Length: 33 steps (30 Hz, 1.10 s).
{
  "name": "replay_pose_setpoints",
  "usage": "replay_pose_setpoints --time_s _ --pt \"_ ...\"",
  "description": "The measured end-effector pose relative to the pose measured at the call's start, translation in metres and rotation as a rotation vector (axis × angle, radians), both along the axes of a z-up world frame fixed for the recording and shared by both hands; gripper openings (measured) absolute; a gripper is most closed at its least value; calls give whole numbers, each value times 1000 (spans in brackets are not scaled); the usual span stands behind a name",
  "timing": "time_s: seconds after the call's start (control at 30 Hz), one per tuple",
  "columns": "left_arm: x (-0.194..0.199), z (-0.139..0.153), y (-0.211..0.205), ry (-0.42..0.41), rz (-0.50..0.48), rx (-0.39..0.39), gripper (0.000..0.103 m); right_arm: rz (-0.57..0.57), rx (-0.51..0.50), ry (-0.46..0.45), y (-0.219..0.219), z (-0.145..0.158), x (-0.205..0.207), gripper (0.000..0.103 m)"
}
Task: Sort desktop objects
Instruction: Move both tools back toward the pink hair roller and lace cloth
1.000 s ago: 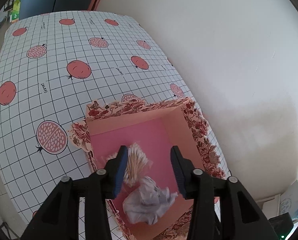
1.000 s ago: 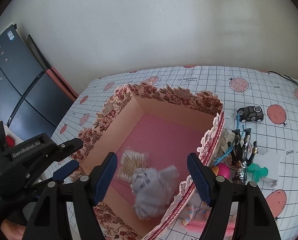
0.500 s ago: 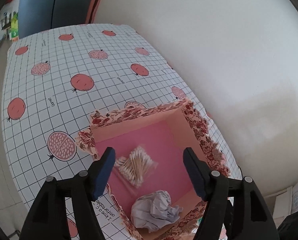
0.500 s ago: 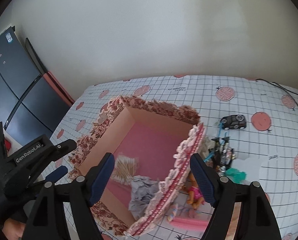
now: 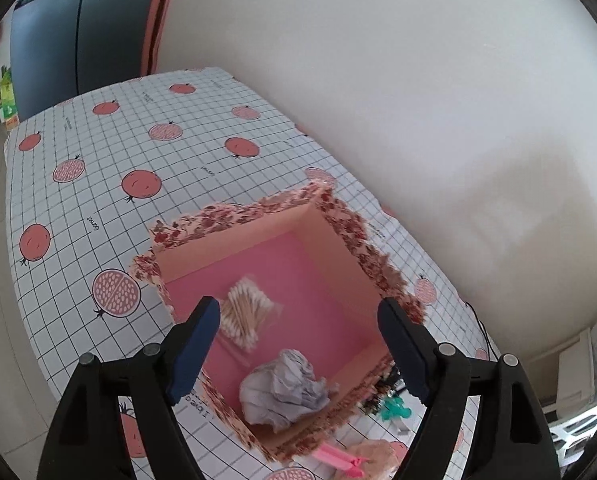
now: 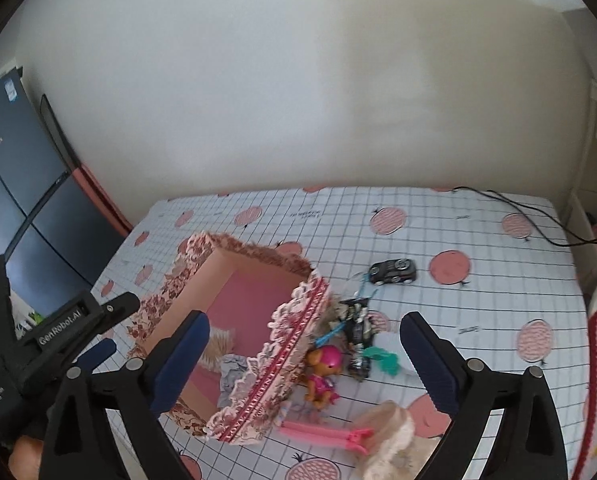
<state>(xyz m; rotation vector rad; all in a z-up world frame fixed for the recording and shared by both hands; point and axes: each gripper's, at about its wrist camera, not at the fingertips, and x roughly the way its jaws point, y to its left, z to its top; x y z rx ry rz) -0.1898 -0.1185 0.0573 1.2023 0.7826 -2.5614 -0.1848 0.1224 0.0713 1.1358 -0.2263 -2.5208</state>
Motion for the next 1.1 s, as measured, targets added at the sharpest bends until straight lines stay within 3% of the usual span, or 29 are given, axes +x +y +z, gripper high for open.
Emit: replay_pose_setpoints --time_s 0.67,1.1 --pt "26 21 90 19 -139 -58 82 -72 -17 36 85 27 26 99" --pt "35 12 131 -1 -215 -15 82 -92 -6 39 109 26 33 99"
